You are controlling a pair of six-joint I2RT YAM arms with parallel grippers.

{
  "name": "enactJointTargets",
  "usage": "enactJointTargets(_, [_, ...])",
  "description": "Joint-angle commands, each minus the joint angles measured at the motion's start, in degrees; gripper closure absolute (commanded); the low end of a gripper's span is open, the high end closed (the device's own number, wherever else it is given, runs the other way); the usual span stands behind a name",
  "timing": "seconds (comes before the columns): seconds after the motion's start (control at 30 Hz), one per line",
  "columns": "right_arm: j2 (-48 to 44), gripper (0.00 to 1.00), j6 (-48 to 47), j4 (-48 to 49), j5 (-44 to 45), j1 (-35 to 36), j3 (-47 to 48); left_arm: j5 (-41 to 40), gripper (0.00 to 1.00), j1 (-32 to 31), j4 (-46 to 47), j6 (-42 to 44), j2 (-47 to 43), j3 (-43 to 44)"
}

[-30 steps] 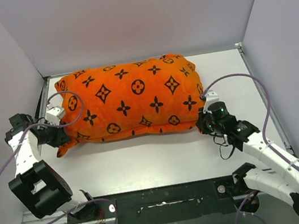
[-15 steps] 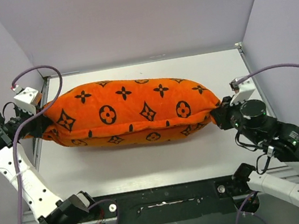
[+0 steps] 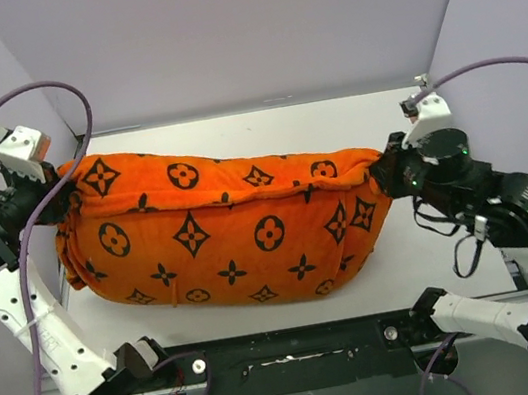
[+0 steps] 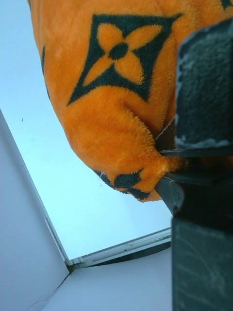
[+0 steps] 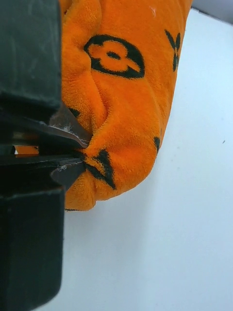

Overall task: Remove the pillowcase from the pillow
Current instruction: Turn over the pillow at the center of the board.

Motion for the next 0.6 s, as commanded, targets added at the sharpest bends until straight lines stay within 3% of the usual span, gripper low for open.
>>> enactJointTargets(0.0, [9.1,1.00,-0.9,8.8,5.0,-1.4,3.0,-6.8,1.00,-11.6,14.4,-5.2,7.1,-2.8])
enactJointTargets(0.07, [14.2,1.00,-1.8,11.9,-4.1,-8.5,2.9,-15.2,1.00,-18.5,17.9,-5.1,11.1,-7.2])
enactJointTargets(0.2, [23.6,1.00,2.7,18.3,-25.5,-26.8,1.3,-26.7,1.00,-22.8,29.1,-7.7,19.6,-10.7])
enactJointTargets(0.37, [34.5,1.00,1.6,24.0,-28.8,-30.6,4.1,-39.6,1.00,-26.6,38.8,-6.3,30.4,-4.8])
enactJointTargets(0.4, [36.4,1.00,0.8,24.2,-28.8,-30.7,5.4,-41.3,0.95,-27.1,39.4,-6.0,32.4,-2.4])
enactJointTargets(0.47, [39.6,1.00,0.1,24.3,-29.0,-31.1,7.9,-41.8,0.61,-27.6,37.3,-6.2,36.0,3.7])
enactJointTargets(0.57, [43.2,0.98,-0.8,24.3,-29.3,-31.7,10.4,-38.6,0.38,-28.0,30.8,-8.3,39.1,13.5])
